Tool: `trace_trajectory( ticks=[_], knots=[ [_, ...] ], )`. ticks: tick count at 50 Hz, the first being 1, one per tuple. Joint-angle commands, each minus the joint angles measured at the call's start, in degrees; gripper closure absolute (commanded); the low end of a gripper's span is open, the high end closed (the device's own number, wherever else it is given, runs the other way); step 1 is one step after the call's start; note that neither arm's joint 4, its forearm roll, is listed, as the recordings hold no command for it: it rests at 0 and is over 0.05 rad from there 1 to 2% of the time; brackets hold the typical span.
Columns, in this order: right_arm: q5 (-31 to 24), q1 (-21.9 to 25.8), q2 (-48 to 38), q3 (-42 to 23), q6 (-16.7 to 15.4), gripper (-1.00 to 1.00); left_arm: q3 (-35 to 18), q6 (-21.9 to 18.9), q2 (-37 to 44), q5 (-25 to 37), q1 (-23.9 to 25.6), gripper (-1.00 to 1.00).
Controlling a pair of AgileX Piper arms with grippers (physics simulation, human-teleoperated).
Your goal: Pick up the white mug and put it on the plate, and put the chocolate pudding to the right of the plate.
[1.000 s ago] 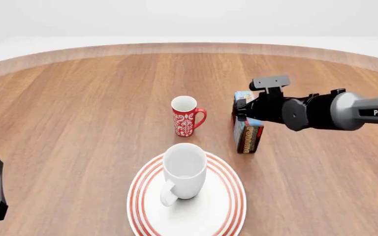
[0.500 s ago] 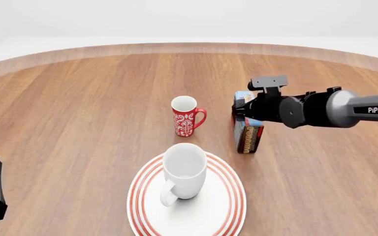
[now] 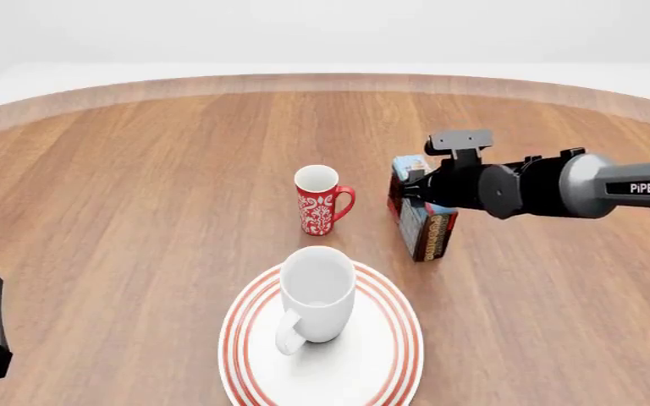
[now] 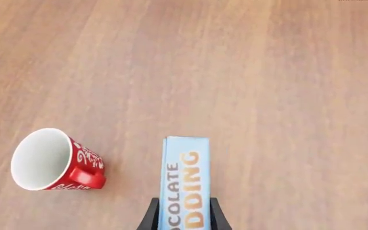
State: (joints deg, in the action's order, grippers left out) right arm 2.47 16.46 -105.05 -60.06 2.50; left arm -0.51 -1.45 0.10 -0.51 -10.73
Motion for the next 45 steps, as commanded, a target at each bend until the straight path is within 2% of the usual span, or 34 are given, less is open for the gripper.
trace_trajectory(
  ticks=[1, 45],
  knots=[
    [-0.23, 0.49, -0.29, 0.86, 0.93, 1.0, 0.04, -0.01, 0.01, -0.02, 0.04, -1.0],
    [-4.31, 4.52, 10.21, 3.05, 3.64, 1.0, 0.04, -0.18, 0.05, -0.11, 0.28, -1.0]
  ],
)
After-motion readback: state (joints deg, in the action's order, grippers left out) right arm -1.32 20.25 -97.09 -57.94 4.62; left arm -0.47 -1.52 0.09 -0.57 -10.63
